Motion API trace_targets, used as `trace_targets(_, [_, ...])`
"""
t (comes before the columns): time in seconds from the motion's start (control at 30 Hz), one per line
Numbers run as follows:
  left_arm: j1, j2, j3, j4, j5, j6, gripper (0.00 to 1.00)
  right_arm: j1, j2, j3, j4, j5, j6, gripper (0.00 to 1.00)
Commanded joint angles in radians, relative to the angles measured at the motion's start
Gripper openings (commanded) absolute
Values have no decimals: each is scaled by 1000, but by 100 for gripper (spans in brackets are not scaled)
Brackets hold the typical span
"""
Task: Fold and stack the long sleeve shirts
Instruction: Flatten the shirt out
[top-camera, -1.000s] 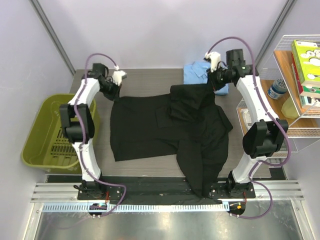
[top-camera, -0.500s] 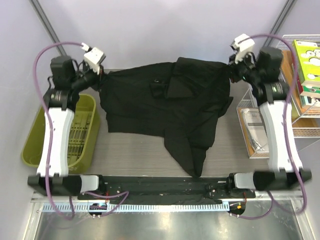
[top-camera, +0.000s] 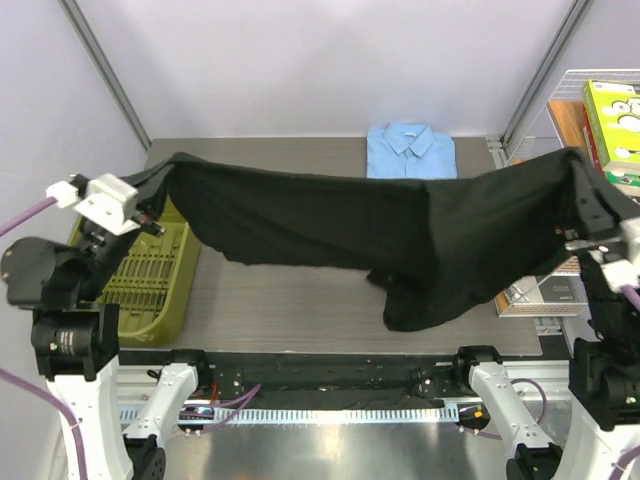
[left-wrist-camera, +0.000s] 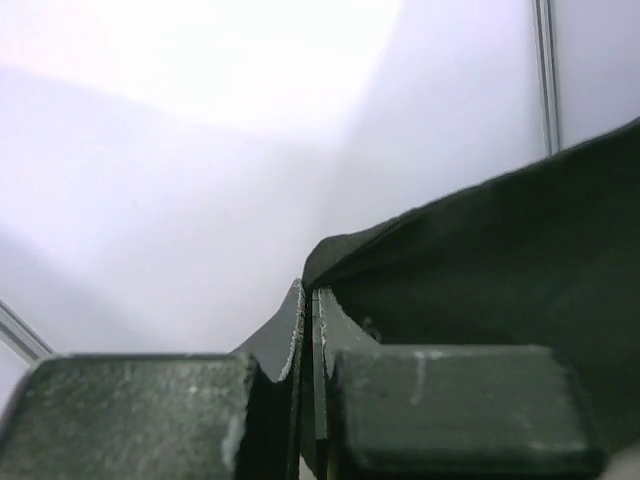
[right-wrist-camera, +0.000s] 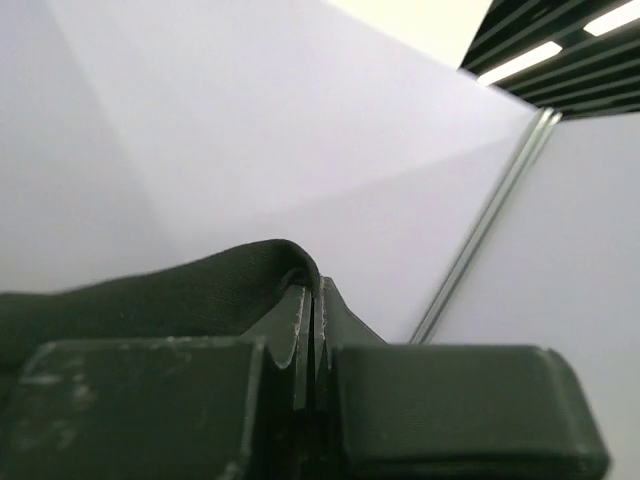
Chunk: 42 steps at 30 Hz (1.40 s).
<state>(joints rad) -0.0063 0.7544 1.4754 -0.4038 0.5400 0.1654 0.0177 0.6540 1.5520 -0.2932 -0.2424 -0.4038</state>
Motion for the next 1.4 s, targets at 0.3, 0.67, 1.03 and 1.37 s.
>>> trace_targets(0.3, [2, 224, 172, -47, -144, -15, 0, -1, 328, 116, 95, -41, -96, 1])
trace_targets(0.67, [2, 463, -331, 167, -193, 63, 0, 2, 592, -394, 333, -150, -79, 1])
trace_targets(1.03, [2, 993, 29, -52, -221, -26, 43, 41, 1021, -152, 170, 44, -61, 65])
trace_targets(1.37, [-135, 833, -130, -265, -247, 189, 68, 2, 977, 2, -582, 12, -176, 71])
